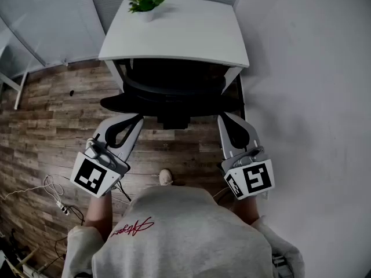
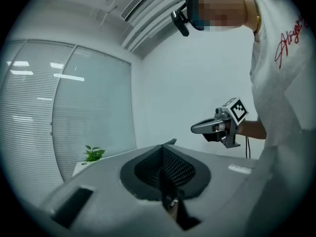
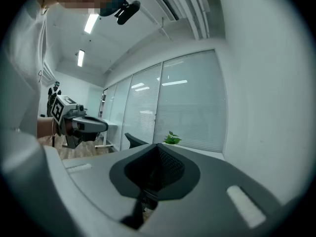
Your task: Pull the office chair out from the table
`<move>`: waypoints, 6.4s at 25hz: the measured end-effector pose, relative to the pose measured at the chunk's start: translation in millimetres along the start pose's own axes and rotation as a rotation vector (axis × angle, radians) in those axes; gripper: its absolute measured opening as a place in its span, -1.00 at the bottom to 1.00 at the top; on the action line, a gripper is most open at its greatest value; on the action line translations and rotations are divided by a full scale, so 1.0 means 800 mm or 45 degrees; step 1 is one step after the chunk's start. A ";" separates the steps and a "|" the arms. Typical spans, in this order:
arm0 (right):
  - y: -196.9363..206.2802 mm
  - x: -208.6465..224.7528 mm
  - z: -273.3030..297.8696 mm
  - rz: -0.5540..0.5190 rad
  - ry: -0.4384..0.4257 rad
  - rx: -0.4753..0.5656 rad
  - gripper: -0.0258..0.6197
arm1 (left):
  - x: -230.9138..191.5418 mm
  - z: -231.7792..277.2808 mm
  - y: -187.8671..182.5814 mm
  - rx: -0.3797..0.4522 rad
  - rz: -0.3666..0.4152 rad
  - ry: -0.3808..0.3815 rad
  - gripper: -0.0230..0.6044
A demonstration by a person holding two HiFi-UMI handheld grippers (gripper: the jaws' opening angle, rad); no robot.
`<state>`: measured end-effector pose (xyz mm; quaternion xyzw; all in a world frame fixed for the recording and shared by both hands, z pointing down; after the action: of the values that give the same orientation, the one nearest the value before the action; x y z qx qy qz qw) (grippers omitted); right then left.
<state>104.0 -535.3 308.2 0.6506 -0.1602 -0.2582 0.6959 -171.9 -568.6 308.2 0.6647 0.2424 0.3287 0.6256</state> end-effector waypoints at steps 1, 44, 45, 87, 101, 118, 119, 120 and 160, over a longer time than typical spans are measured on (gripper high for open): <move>0.002 0.000 0.005 -0.018 -0.017 -0.033 -0.92 | -0.001 0.002 0.003 -0.020 -0.005 -0.009 -0.95; 0.175 -0.001 0.146 -1.217 -0.574 -1.071 -0.26 | 0.020 0.113 0.167 -1.226 1.210 0.293 -0.12; 0.176 -0.002 0.147 -1.210 -0.575 -1.073 -0.28 | 0.021 0.115 0.171 -1.231 1.224 0.311 -0.12; 0.173 -0.034 0.122 -1.095 -0.506 -1.160 -0.60 | 0.056 0.100 0.196 -1.032 1.313 0.249 -0.63; 0.172 -0.033 0.099 -1.074 -0.543 -1.184 -0.59 | 0.082 0.094 0.191 -1.063 1.286 0.242 -0.63; 0.175 -0.051 0.044 -1.073 -0.548 -1.182 -0.59 | 0.135 0.067 0.183 -1.032 1.303 0.233 -0.63; 0.175 -0.052 0.042 -1.070 -0.551 -1.183 -0.59 | 0.137 0.065 0.182 -1.030 1.302 0.233 -0.63; 0.174 -0.053 0.041 -1.068 -0.554 -1.184 -0.59 | 0.138 0.064 0.182 -1.030 1.303 0.232 -0.63; 0.181 -0.076 -0.010 -1.063 -0.555 -1.191 -0.59 | 0.188 0.032 0.180 -1.015 1.327 0.210 -0.63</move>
<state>80.6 -491.1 457.1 0.2203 0.0971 -0.6743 0.6982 -65.1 -489.6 470.8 0.3852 -0.2043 0.7028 0.5620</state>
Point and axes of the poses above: the fingertips, and each gripper's own axes: z forward along the fingers, x to its right, y out of its underside, the point moved 9 cm from there along -z, backward along the fingers, and after that the axes turned 7 degrees about -y, right-handed, at the moved point
